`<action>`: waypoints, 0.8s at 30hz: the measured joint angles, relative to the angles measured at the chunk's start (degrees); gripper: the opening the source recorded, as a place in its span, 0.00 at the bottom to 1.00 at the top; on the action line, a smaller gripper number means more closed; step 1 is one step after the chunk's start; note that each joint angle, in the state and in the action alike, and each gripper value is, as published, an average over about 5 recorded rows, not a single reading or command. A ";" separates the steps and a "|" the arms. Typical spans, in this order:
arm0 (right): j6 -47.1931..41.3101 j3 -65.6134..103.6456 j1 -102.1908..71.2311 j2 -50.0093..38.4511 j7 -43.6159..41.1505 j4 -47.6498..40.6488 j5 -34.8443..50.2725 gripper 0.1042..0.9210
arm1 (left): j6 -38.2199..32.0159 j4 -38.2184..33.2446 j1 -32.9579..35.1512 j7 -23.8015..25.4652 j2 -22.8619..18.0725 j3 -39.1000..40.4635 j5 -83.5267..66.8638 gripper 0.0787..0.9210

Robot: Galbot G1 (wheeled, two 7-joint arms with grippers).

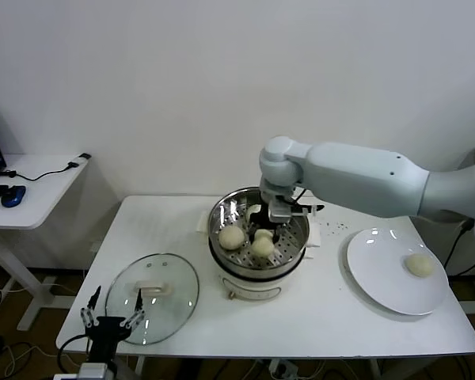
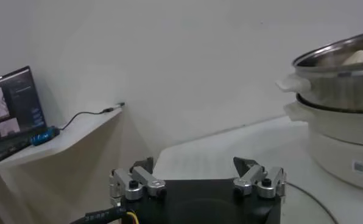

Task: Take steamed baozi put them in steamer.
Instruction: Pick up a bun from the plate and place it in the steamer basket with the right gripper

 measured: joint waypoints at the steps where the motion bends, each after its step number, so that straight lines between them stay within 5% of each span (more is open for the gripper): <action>1: 0.03 -0.08 -0.27 0.17 0.03 0.08 -0.04 0.58 | -0.03 0.07 -0.01 0.02 0.00 -0.03 -0.01 0.88; 11: 0.26 -0.80 -2.05 0.87 0.44 0.45 -0.52 0.60 | -0.02 0.60 -0.47 0.22 0.08 0.25 -0.05 0.88; 19: 0.95 -0.09 -2.41 0.91 0.55 0.02 -1.44 0.84 | -0.04 0.83 -0.64 0.20 0.09 0.33 0.02 0.88; 24: 1.39 0.74 -1.96 0.48 0.40 -0.45 -1.60 0.88 | 0.02 0.86 -0.83 0.17 0.13 0.51 0.09 0.88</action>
